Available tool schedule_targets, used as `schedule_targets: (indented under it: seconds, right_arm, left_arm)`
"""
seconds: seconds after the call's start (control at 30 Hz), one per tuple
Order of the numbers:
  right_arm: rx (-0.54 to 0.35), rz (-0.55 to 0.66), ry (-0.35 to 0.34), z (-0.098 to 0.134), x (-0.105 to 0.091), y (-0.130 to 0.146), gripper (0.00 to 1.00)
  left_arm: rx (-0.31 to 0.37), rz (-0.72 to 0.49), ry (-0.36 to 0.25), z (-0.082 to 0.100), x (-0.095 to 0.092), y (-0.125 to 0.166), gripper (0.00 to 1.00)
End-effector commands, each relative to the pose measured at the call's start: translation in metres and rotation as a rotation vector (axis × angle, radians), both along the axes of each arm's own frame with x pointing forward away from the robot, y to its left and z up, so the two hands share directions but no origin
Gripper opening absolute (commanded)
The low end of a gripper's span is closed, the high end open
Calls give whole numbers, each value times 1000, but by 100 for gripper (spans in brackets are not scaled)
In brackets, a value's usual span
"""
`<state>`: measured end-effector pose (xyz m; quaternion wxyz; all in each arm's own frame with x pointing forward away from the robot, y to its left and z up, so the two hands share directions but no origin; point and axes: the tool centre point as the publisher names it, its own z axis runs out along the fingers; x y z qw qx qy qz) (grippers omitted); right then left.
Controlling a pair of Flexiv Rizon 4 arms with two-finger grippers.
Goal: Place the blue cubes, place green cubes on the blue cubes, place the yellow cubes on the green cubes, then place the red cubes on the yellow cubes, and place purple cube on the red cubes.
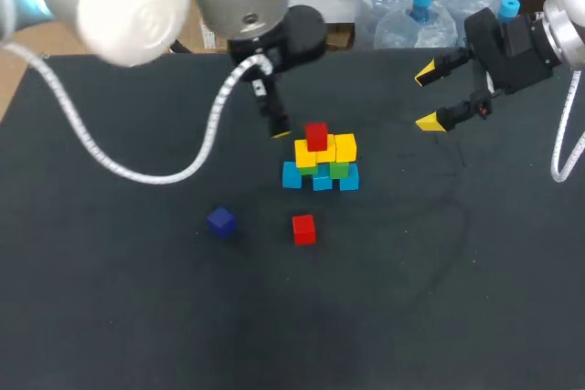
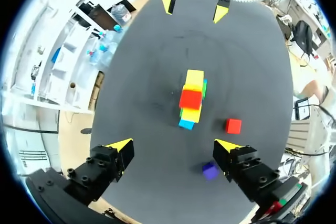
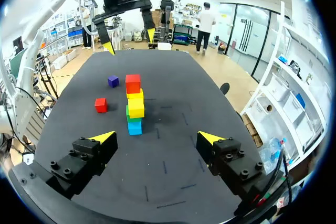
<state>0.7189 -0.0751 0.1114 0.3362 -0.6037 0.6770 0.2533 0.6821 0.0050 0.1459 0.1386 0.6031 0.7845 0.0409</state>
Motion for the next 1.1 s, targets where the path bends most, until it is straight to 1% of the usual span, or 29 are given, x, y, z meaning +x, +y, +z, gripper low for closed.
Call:
schedule_targets:
  seconds: [0.03, 0.23, 0.33, 0.47, 0.57, 0.6, 1.03, 1.1]
  right_arm:
    - [1, 0, -1, 0, 0, 0, 100]
    - [1, 0, -1, 0, 0, 0, 100]
    - [1, 0, -1, 0, 0, 0, 100]
    - [1, 0, -1, 0, 0, 0, 100]
    - [1, 0, -1, 0, 0, 0, 100]
    - [1, 0, -1, 0, 0, 0, 100]
    - [1, 0, -1, 0, 0, 0, 100]
    - [-25, 20, 13, 0, -14, 9, 100]
  left_arm:
    - [-258, -35, -152, -4, -21, 44, 100]
    - [-290, -1, -175, -7, -26, 60, 100]
    - [-288, 12, -179, -7, -28, 68, 100]
    - [-339, 23, -205, -7, -32, 81, 100]
    - [-352, 30, -209, -8, -35, 88, 100]
    - [-363, 31, -208, -9, -36, 89, 100]
    - [-363, 31, -208, -9, -36, 89, 100]
    - [-363, 31, -208, -9, -36, 89, 100]
